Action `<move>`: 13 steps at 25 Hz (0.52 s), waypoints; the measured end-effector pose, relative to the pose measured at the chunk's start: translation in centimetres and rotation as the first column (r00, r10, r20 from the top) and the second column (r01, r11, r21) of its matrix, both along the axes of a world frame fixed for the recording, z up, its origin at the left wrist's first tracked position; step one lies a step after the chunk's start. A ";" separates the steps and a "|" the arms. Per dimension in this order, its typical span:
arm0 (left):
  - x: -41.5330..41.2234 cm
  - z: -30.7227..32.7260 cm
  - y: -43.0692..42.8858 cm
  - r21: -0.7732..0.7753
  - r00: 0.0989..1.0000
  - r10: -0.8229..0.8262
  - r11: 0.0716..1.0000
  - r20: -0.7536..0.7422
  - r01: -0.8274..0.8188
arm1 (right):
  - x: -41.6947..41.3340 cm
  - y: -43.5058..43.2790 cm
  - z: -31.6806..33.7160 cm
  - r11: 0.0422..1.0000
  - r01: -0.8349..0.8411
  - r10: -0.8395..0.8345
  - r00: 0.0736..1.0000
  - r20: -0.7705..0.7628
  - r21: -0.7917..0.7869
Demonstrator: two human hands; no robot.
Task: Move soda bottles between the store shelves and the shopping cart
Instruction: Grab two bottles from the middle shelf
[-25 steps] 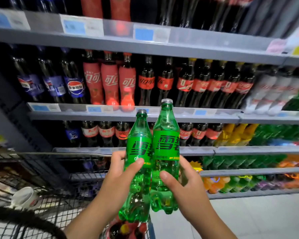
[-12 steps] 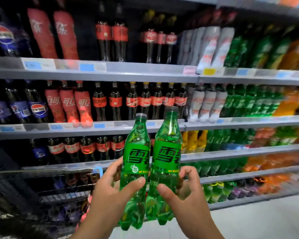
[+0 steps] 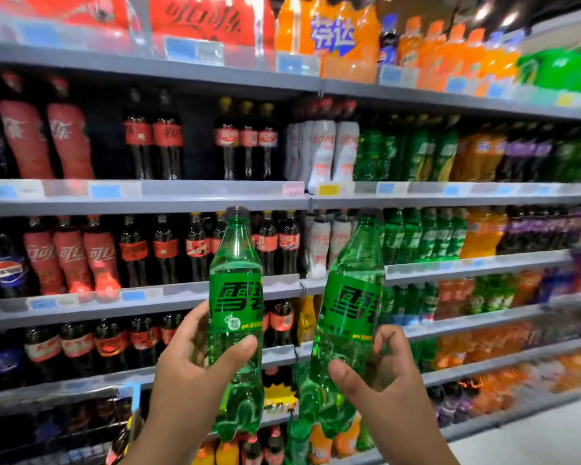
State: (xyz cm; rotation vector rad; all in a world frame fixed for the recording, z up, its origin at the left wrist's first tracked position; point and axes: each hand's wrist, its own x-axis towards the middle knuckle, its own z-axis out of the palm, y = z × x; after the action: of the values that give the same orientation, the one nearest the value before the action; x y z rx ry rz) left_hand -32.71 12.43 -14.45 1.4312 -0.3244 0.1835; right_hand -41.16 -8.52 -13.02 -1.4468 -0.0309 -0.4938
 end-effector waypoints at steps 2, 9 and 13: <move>0.5 1.0 -1.2 0.001 0.999 -0.013 1.000 0.047 0.013 | 0.2 -1.3 0.8 0.999 -0.001 0.000 0.999 0.035 0.034; 6.5 3.5 -5.7 0.002 0.985 -0.072 0.997 0.154 0.073 | 5.0 -5.4 3.0 0.992 -0.004 -0.003 0.998 0.061 0.123; 11.8 4.8 -9.2 0.015 0.972 -0.118 0.993 0.201 0.117 | 9.6 -8.7 4.6 0.987 0.013 -0.024 0.998 0.066 0.160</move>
State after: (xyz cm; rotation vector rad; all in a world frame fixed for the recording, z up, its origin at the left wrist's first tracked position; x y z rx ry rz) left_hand -20.94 3.18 -9.62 1.3943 -0.5749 0.2325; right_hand -31.51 -17.24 -8.43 -1.2746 -0.0310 -0.5481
